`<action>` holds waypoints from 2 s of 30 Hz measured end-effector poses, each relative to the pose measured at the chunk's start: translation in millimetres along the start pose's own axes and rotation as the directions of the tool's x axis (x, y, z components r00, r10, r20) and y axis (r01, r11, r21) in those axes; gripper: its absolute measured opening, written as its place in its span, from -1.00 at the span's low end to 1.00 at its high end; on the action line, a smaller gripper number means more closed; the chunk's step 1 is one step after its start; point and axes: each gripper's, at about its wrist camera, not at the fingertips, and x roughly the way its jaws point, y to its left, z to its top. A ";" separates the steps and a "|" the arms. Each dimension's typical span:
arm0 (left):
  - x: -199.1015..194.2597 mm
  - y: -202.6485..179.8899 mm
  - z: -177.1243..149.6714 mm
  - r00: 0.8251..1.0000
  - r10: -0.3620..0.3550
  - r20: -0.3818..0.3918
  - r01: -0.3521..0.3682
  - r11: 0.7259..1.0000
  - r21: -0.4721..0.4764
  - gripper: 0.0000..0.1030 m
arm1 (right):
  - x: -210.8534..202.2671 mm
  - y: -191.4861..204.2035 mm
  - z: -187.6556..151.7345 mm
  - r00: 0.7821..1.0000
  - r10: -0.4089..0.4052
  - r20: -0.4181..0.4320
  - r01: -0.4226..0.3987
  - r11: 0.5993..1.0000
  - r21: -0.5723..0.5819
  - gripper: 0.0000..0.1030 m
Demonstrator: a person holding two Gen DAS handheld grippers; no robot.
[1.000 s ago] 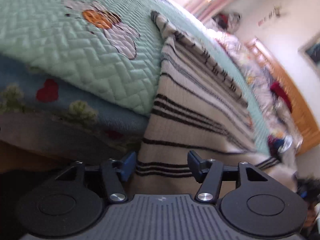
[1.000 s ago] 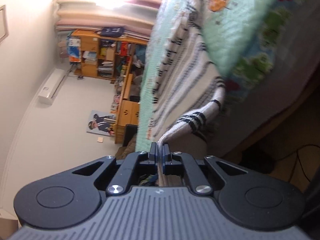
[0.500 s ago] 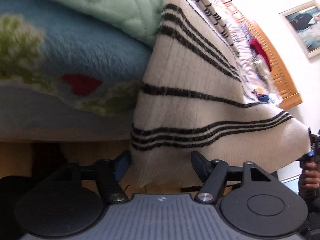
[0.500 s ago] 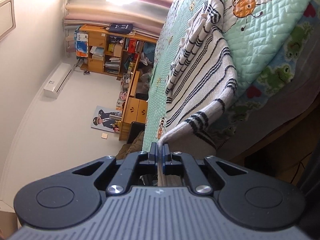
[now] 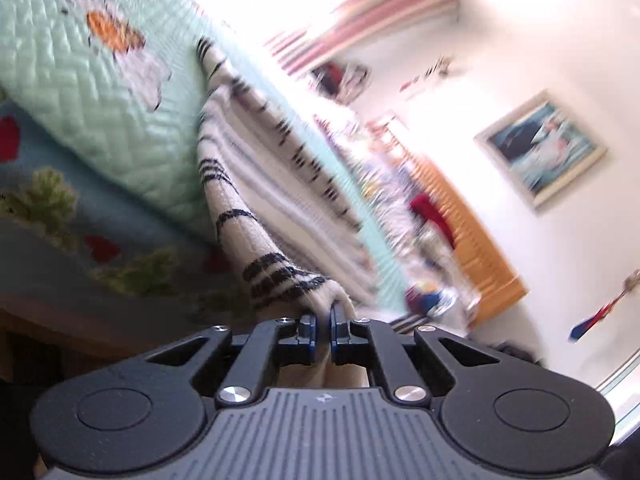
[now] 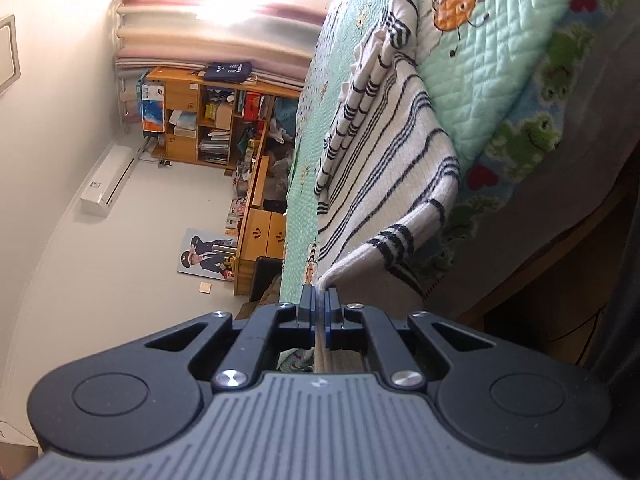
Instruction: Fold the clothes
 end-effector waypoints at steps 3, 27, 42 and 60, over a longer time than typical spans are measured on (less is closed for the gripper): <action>-11.8 -10.1 4.1 0.997 -0.044 0.065 0.046 0.998 -0.033 -0.88 | 3.8 -5.6 1.1 1.000 0.010 0.007 -0.010 0.999 0.037 -0.91; 42.6 -11.4 108.3 0.919 0.346 0.191 -0.329 0.937 -0.116 -0.01 | 46.0 -33.3 68.8 0.956 -0.116 0.271 0.124 0.992 -0.012 -0.25; 157.2 -43.9 164.4 0.855 0.517 -0.029 -0.458 0.781 0.425 0.00 | 89.0 -1.5 102.3 0.875 -0.355 0.328 0.468 0.791 -0.394 0.01; 174.5 -26.9 170.8 0.870 0.492 0.021 -0.470 0.816 0.338 -0.77 | 133.0 10.6 122.6 0.845 -0.381 0.375 0.534 0.624 -0.570 -0.82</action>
